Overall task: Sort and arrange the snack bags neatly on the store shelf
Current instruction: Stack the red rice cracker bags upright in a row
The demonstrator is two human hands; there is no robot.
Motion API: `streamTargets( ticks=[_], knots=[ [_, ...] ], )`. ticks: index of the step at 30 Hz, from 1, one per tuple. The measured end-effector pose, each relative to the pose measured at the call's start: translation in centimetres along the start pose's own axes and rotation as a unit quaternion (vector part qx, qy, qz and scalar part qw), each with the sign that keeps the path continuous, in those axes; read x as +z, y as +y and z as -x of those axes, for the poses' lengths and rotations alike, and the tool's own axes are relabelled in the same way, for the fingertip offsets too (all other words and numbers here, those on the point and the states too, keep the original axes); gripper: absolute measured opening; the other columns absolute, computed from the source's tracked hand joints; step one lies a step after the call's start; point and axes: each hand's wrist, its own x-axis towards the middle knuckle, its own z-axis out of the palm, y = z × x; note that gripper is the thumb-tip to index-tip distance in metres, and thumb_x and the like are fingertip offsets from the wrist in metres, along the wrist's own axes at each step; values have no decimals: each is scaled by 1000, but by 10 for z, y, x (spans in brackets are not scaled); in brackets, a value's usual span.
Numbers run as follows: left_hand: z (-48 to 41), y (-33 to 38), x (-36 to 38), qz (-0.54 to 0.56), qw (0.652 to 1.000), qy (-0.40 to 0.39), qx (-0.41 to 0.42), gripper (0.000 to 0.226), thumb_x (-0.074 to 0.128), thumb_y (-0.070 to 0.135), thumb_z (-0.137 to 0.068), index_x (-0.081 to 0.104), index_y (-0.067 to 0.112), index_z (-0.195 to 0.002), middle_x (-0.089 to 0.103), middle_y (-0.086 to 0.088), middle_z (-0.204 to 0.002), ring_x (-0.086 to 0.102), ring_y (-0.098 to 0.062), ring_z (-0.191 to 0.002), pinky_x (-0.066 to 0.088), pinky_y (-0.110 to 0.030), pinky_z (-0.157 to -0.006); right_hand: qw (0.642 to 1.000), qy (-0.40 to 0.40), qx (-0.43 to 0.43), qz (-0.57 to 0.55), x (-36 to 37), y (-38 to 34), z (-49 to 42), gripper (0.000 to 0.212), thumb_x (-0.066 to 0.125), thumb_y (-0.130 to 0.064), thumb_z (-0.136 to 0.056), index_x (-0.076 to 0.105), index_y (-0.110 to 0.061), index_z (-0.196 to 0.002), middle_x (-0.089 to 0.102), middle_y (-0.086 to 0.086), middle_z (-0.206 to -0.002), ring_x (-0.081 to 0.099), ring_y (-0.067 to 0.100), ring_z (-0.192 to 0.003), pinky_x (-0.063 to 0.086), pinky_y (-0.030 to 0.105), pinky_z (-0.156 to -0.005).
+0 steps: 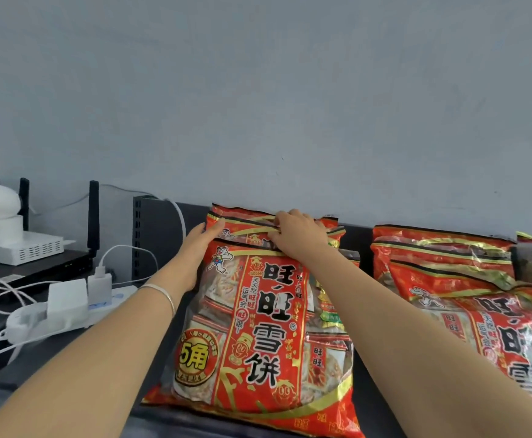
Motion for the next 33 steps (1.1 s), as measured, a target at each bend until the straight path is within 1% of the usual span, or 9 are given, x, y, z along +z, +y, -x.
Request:
streamTargets(
  ticks=[3, 11, 14, 17, 20, 22, 24, 27, 33],
  knots=[
    [-4, -4, 3, 16, 999, -45, -24, 44, 60, 48, -85, 59, 15, -115, 72, -11, -97, 70, -28, -82, 54, -37, -70, 1000, -2, -1, 8, 6, 3, -4, 25, 43, -33, -100, 49, -20, -120, 64, 5, -112, 59, 27, -103, 43, 50, -98],
    [-10, -10, 7, 30, 997, -66, -40, 43, 56, 53, -86, 59, 17, -109, 71, -12, -97, 68, -32, -90, 52, -43, -86, 998, 56, -8, 8, 10, 8, 1, 21, 44, -29, -100, 55, -21, -115, 65, 3, -109, 62, 25, -100, 40, 48, -101],
    [-13, -10, 6, 46, 996, -58, -45, 55, 46, 64, -86, 60, 17, -112, 70, -15, -104, 67, -35, -97, 51, -46, -91, 996, 79, -9, -30, 10, 6, -1, 25, 40, -34, -101, 52, -21, -119, 61, 4, -116, 60, 26, -107, 40, 49, -102],
    [-18, -11, 7, 57, 997, -41, -8, 60, 37, 67, -87, 59, 18, -112, 69, -15, -108, 66, -35, -99, 51, -47, -91, 995, 82, -4, -51, 9, 3, -9, 38, 36, -37, -101, 45, -21, -135, 54, 6, -135, 53, 29, -123, 35, 51, -109],
    [-26, -12, 7, 49, 998, -28, 23, 61, 49, 62, -86, 52, 14, -124, 68, -16, -112, 68, -35, -97, 53, -48, -89, 999, 49, 3, 1, 13, 0, -19, 47, 34, -37, -102, 35, -23, -146, 35, 6, -154, 30, 29, -143, 15, 59, -116],
    [-36, -11, 6, 35, 998, -29, 42, 57, 57, 54, -86, 51, 13, -126, 68, -15, -110, 69, -33, -93, 56, -43, -80, 999, 33, 9, 32, 17, -2, -26, 49, 31, -37, -102, 31, -23, -149, 29, 6, -157, 19, 29, -147, 5, 62, -115],
    [-43, -11, 6, 14, 997, -42, 56, 49, 59, 46, -87, 53, 13, -123, 70, -12, -105, 71, -29, -87, 56, -38, -72, 999, 18, 18, 42, 19, -3, -31, 49, 29, -38, -102, 32, -20, -147, 39, 8, -151, 29, 31, -143, 4, 64, -114],
    [-48, -15, 9, 15, 998, -57, 22, 36, 58, 44, -88, 58, 16, -111, 73, -7, -90, 72, -24, -75, 55, -33, -65, 998, -11, 31, 55, 24, 0, -36, 47, 26, -41, -102, 47, -18, -137, 49, 9, -142, 41, 33, -134, 6, 64, -115],
    [-47, -14, 17, -11, 997, -77, -12, 39, 56, 48, -88, 60, 14, -108, 72, -9, -89, 71, -25, -75, 55, -35, -69, 998, 0, 36, 51, 24, 7, -33, 38, 29, -35, -103, 58, -22, -124, 56, 6, -130, 48, 31, -126, 12, 63, -115]
  ],
)
